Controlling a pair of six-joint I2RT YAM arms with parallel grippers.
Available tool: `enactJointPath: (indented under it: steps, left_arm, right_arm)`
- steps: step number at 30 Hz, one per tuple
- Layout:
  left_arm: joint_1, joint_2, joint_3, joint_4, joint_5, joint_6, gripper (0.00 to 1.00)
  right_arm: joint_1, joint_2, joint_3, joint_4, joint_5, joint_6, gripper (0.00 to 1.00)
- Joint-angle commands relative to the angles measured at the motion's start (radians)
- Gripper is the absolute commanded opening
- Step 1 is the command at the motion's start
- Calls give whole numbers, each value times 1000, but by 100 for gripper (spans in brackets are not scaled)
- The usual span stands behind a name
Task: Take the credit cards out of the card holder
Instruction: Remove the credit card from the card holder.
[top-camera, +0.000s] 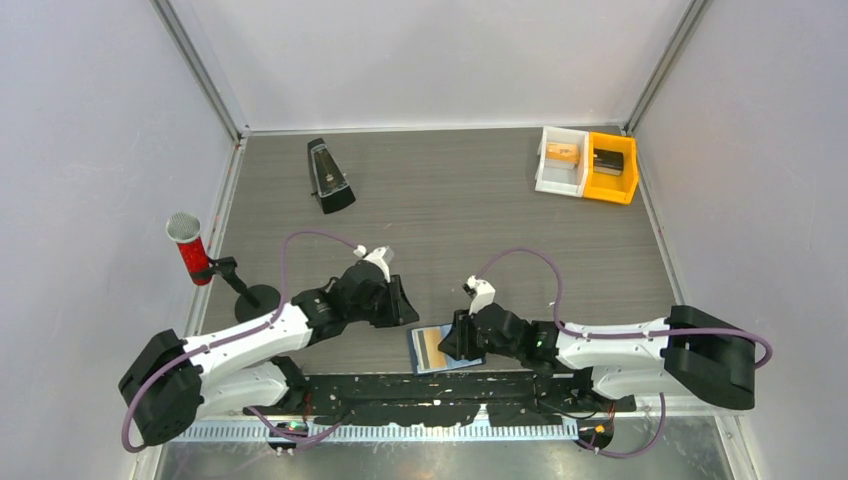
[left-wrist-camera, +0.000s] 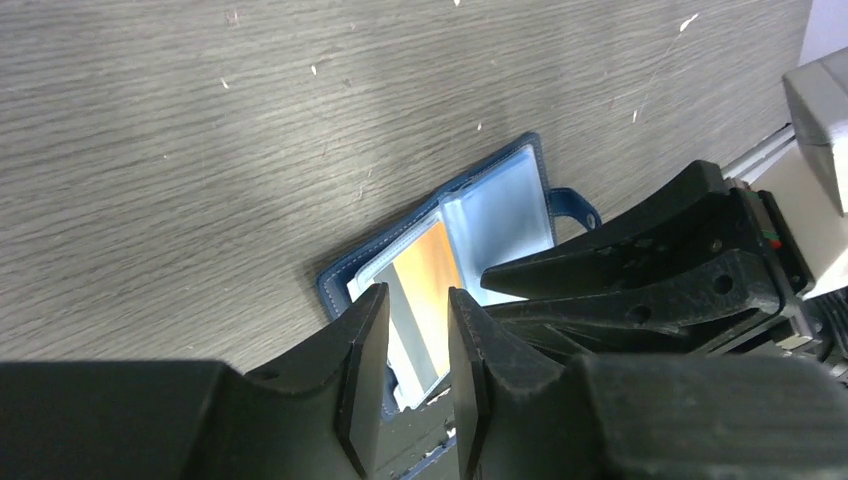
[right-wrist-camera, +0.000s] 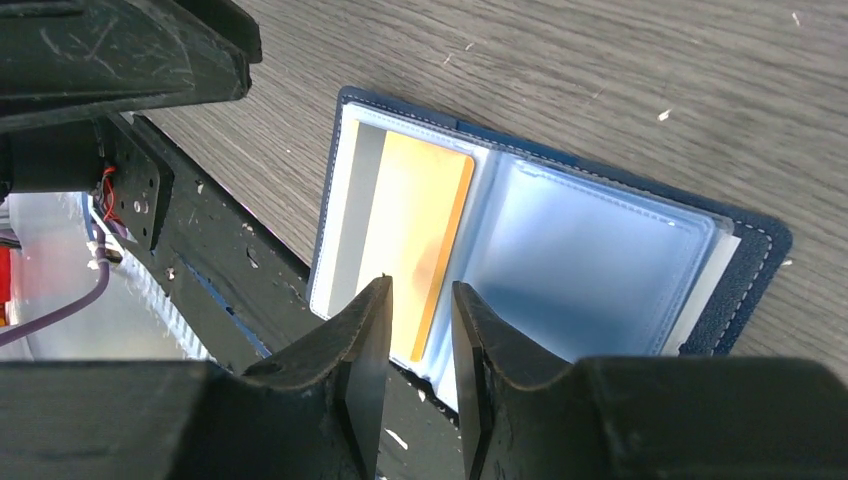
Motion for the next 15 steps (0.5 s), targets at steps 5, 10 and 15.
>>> enactJointPath:
  steps: [5, 10, 15]
  left_arm:
    - [-49, 62, -65, 112, 51, -27, 23]
    - [-73, 178, -112, 256, 61, -68, 16]
    - [-75, 258, -124, 292, 60, -81, 9]
  right_arm:
    - [0, 35, -2, 87, 5, 37, 33]
    - [-1, 46, 0, 85, 6, 26, 33]
    - [-19, 48, 4, 58, 17, 12, 31]
